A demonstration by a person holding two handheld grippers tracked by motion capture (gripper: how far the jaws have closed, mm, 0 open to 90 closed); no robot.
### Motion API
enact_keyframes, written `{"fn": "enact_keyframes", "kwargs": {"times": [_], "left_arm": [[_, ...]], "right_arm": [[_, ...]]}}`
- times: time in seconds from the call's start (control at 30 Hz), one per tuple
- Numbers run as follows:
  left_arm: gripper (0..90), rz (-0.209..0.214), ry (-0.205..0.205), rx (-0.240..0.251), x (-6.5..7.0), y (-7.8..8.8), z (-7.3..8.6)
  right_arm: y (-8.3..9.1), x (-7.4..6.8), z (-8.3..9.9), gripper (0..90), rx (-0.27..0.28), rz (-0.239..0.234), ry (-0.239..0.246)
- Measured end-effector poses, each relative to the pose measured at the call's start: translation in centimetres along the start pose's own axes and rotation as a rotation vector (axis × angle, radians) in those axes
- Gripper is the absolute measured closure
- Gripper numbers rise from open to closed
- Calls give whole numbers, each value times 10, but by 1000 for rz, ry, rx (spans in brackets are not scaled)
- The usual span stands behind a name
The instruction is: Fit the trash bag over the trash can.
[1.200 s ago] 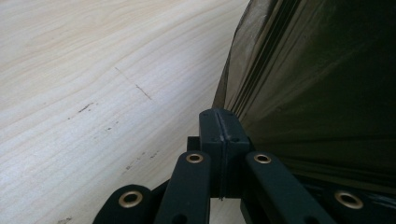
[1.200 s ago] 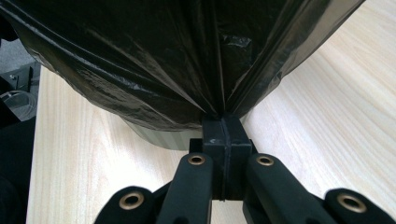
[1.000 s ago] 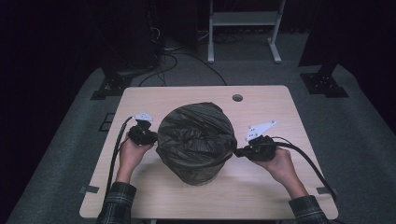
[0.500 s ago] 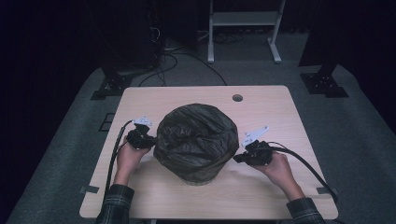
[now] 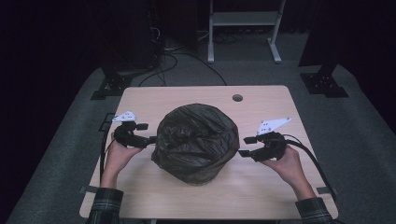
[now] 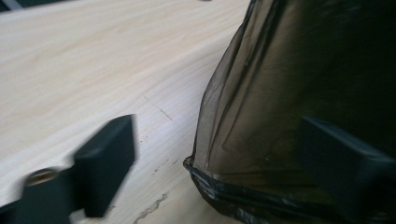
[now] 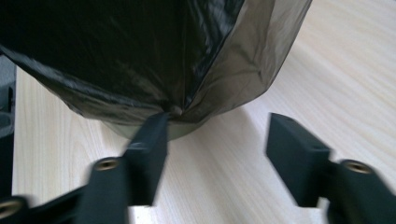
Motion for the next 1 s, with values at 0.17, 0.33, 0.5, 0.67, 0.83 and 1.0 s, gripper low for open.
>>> {"fn": "enact_keyframes", "kwargs": {"times": [0.17, 0.33, 0.5, 0.67, 0.83, 1.0], "left_arm": [[0, 36, -84, -2, 17, 20, 9], [0, 27, -152, -70, 35, 27, 26], [0, 27, -183, -99, 49, 32, 39], [0, 27, -211, -152, 63, 29, 60], [0, 7, -229, -205, 71, 21, 87], [0, 1, -235, -266, 71, 15, 104]], "right_arm": [[8, 3, -7, 132, 37, 26, 0], [17, 4, -13, 104, 59, 41, 11], [31, 0, -25, 98, 98, 25, 35], [41, -5, -37, 96, 119, 14, 54], [53, -14, -56, 93, 148, 9, 97], [59, -17, -69, 93, 175, 10, 112]]}}
Point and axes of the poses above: each handheld gripper's, and its own axes: y roughly backward along the jaws, z roughly out of its underside, x roughly to its right, the point moved 8 cm from there along -y, roughly forward along the jaws, and after that the axes turned 9 degrees about z, right-handed, at the moved point
